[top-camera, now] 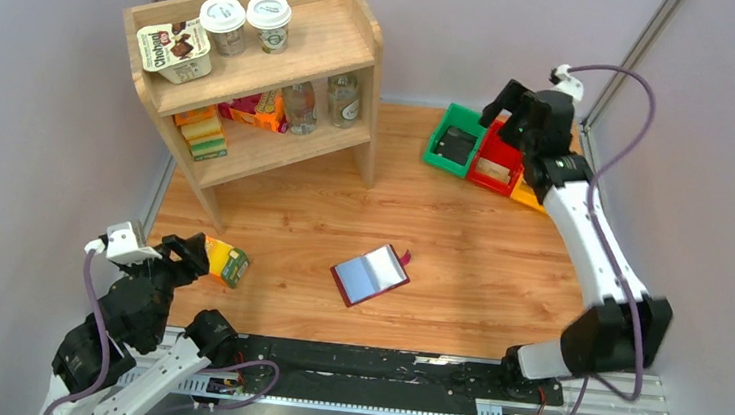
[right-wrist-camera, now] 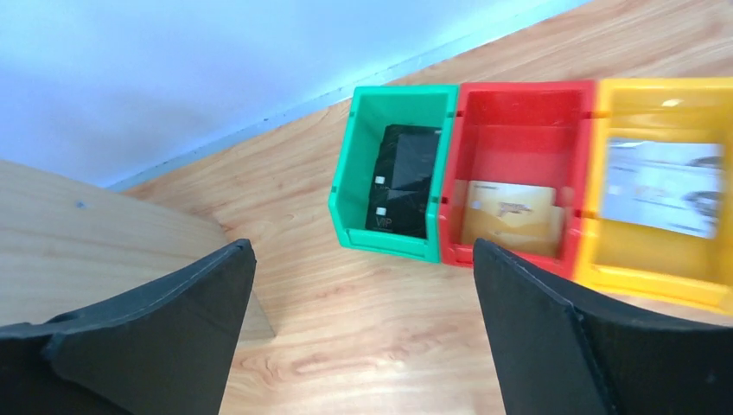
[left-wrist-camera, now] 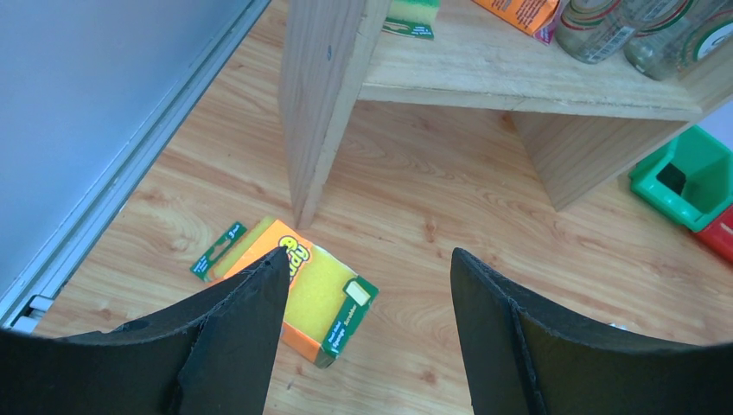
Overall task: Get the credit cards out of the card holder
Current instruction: Reset both arms
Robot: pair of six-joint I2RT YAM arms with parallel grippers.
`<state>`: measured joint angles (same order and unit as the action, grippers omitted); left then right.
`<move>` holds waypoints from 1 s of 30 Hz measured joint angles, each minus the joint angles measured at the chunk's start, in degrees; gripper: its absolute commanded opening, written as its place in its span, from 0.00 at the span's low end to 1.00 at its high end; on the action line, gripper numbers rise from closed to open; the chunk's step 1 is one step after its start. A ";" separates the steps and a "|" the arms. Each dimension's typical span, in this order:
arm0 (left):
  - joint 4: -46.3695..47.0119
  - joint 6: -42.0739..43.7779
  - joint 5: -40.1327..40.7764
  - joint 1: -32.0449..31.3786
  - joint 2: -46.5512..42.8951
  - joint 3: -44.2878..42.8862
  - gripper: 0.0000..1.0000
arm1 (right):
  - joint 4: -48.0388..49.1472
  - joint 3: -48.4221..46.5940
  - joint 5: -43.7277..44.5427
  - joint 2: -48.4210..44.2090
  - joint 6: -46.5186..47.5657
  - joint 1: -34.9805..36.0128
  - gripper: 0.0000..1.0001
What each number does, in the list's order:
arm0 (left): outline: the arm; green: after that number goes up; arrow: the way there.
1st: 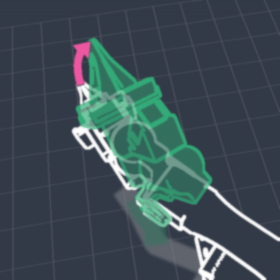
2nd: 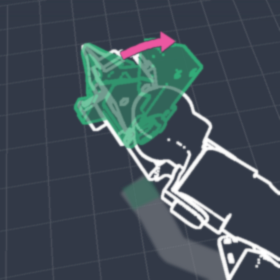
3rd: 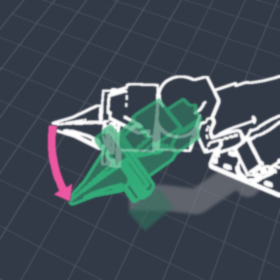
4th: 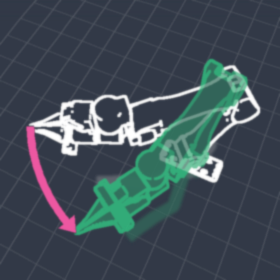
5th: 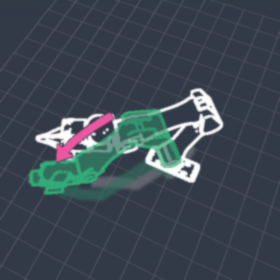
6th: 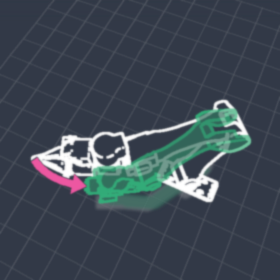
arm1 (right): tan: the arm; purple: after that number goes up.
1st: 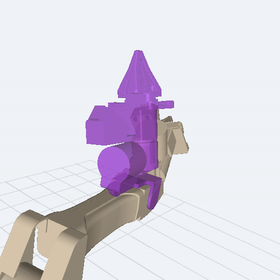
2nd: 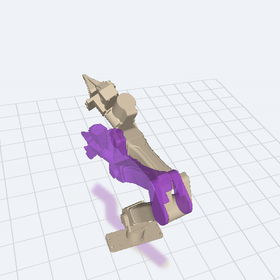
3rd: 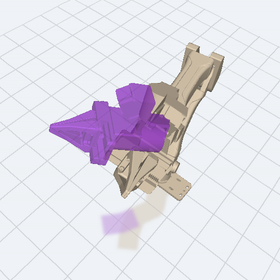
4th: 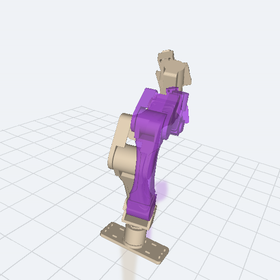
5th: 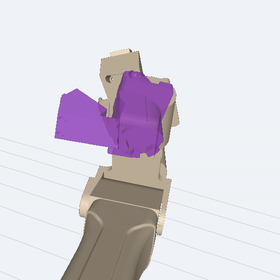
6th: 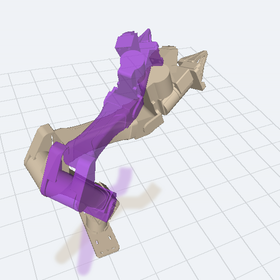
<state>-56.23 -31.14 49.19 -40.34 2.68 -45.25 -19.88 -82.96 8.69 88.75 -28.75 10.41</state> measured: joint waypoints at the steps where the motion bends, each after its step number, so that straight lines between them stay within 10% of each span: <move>1: 0.00 0.00 -0.07 0.00 -0.57 0.00 0.76 | 0.20 1.70 0.87 -3.98 1.27 0.00 1.00; 14: 0.39 0.00 -0.02 0.04 -2.21 0.02 0.76 | -2.56 23.04 11.87 -59.23 13.38 0.00 1.00; 30: 0.48 1.01 -1.57 0.09 -2.21 0.02 0.76 | -5.38 46.23 15.65 -88.56 21.20 0.02 1.00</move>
<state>-55.75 -30.13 47.62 -40.25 0.47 -45.23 -25.26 -36.73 24.34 0.19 -7.55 10.44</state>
